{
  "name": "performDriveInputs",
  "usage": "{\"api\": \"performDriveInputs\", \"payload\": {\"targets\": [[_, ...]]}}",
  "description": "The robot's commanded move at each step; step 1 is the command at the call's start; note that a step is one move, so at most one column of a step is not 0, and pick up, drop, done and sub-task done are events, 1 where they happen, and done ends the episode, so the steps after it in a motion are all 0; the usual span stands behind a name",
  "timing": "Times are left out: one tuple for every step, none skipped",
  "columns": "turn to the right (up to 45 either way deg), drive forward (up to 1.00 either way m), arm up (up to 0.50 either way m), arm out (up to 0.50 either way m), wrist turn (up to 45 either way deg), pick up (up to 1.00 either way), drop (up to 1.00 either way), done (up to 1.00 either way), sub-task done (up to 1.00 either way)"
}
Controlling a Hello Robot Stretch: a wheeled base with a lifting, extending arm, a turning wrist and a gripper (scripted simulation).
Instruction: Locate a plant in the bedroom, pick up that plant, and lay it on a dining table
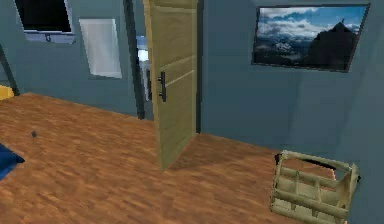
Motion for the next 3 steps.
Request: {"api": "performDriveInputs", "payload": {"targets": [[0.0, 0.2, 0.0, 0.0, 0.0, 0.0, 0.0, 0.0, 0.0], [-45.0, 0.0, 0.0, 0.0, 0.0, 0.0, 0.0, 0.0, 0.0], [0.0, 1.0, 0.0, 0.0, 0.0, 0.0, 0.0, 0.0, 0.0]]}}
